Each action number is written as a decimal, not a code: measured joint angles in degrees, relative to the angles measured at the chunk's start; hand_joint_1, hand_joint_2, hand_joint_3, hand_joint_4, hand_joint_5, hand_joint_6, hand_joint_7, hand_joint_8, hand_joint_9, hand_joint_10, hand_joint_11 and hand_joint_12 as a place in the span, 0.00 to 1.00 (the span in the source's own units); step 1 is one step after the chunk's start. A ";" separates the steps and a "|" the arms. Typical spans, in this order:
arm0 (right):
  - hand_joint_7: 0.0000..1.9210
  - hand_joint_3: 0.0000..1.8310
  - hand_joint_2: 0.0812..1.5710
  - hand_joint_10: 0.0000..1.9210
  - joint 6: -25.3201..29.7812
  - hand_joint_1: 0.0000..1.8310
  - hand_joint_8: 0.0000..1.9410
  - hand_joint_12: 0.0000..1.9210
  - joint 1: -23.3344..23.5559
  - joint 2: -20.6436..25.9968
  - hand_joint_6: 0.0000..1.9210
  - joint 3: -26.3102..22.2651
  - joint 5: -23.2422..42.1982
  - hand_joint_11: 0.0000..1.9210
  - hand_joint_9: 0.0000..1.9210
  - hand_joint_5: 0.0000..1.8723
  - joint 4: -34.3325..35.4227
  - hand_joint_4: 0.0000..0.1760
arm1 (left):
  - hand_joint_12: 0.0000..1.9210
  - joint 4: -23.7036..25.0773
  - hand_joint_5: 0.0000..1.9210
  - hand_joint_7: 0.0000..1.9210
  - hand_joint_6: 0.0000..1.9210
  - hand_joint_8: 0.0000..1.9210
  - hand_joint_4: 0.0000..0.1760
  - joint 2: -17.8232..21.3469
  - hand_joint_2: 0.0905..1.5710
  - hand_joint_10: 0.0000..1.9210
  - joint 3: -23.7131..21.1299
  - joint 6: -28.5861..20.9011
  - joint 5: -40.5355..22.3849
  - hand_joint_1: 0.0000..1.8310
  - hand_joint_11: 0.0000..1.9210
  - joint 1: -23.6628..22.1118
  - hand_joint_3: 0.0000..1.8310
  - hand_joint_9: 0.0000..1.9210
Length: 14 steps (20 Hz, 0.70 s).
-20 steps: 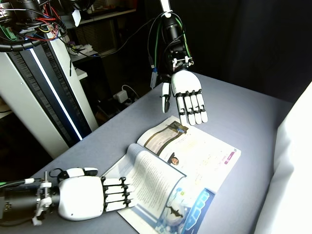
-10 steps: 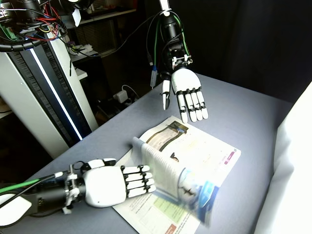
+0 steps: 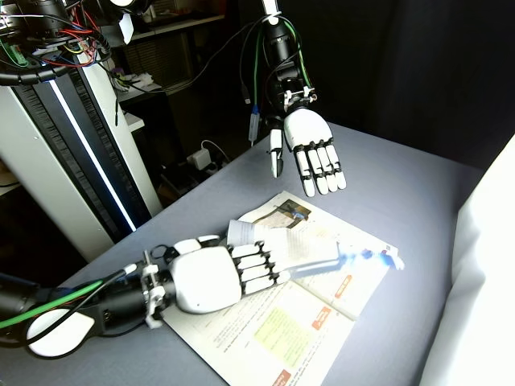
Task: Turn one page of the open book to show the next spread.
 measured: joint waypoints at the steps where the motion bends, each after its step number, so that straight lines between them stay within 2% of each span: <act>1: 0.00 0.00 0.78 0.00 -0.20 0.00 0.00 0.00 0.37 -0.50 0.00 0.15 0.42 0.00 0.00 0.00 0.13 0.00 | 0.00 -0.04 0.00 0.00 0.00 0.00 0.26 0.00 0.88 0.00 -0.02 0.07 0.15 0.06 0.00 0.11 0.00 0.00; 2: 0.00 0.00 0.77 0.00 -0.90 0.00 0.00 0.00 1.18 -1.38 0.00 0.55 1.25 0.00 0.00 0.00 0.17 0.00 | 0.00 0.00 0.00 0.00 0.00 0.00 0.22 0.00 0.88 0.00 -0.02 0.11 0.13 0.05 0.00 0.17 0.00 0.00; 3: 0.00 0.00 0.77 0.00 -1.46 0.00 0.00 0.00 2.08 -1.92 0.00 0.70 1.84 0.00 0.00 0.00 0.66 0.00 | 0.00 -0.09 0.00 0.00 0.00 0.00 0.12 0.00 0.88 0.00 0.00 0.11 -0.04 0.06 0.00 0.22 0.00 0.00; 5: 0.00 0.00 0.75 0.00 -2.21 0.00 0.00 0.00 3.23 -2.19 0.00 0.94 3.87 0.00 0.00 0.00 2.01 0.00 | 0.00 -0.07 0.00 0.00 0.00 0.00 0.40 0.00 0.87 0.00 0.00 0.15 -0.13 0.00 0.00 0.28 0.00 0.00; 6: 0.00 0.00 0.75 0.00 -2.34 0.00 0.00 0.00 3.93 -2.19 0.00 1.07 4.44 0.00 0.00 0.00 2.10 0.00 | 0.00 -0.13 0.00 0.00 0.00 0.00 0.45 0.00 0.88 0.00 0.00 0.15 -0.07 0.00 0.00 0.28 0.00 0.00; 7: 0.00 0.00 0.75 0.00 -2.45 0.00 0.00 0.00 4.57 -2.12 0.00 1.20 4.85 0.00 0.00 0.00 2.25 0.00 | 0.00 -0.11 0.00 0.00 0.00 0.00 0.35 0.00 0.87 0.00 0.00 0.15 -0.13 0.00 0.00 0.28 0.00 0.00; 9: 0.00 0.00 0.76 0.00 -2.54 0.00 0.00 0.00 5.90 -2.03 0.00 1.25 6.27 0.00 0.00 0.00 2.62 0.00 | 0.00 -0.04 0.00 0.00 0.00 0.00 0.24 -0.02 0.86 0.00 0.00 0.15 -0.33 0.00 0.00 0.28 0.00 0.00; 10: 0.00 0.00 0.78 0.00 -2.54 0.00 0.00 0.00 6.86 -2.01 0.00 1.20 6.82 0.00 0.00 0.00 2.49 0.00 | 0.00 -0.11 0.00 0.00 0.00 0.00 0.14 -0.02 0.88 0.00 0.02 0.15 -0.35 0.00 0.00 0.28 0.00 0.00; 11: 0.00 0.00 0.78 0.00 -2.58 0.00 0.00 0.00 7.63 -1.68 0.00 0.72 7.30 0.00 0.00 0.00 2.64 0.00 | 0.00 -0.04 0.00 0.00 0.00 0.00 0.14 -0.02 0.88 0.00 0.13 0.17 -0.39 0.00 0.00 0.28 0.00 0.00; 12: 0.00 0.00 0.78 0.00 -2.56 0.00 0.00 0.00 8.48 -1.18 0.00 0.50 8.55 0.00 0.00 0.00 2.47 0.00 | 0.00 -0.11 0.00 0.00 0.00 0.00 0.00 -0.09 0.88 0.00 0.13 0.15 -0.42 0.00 0.00 0.28 0.00 0.00; 13: 0.00 0.00 0.77 0.00 -2.56 0.00 0.00 0.00 9.16 -0.72 0.00 0.50 9.49 0.00 0.00 0.00 2.49 0.00 | 0.00 -0.11 0.00 0.00 0.00 0.00 0.00 -0.09 0.90 0.00 0.13 0.17 -0.35 0.03 0.00 0.28 0.00 0.00; 14: 0.00 0.00 0.76 0.00 -2.58 0.00 0.00 0.00 9.84 -0.09 0.00 0.50 10.05 0.00 0.00 0.00 2.71 0.00 | 0.00 -0.09 0.00 0.00 0.00 0.00 0.14 -0.09 0.89 0.00 0.13 0.15 -0.35 0.07 0.00 0.28 0.00 0.00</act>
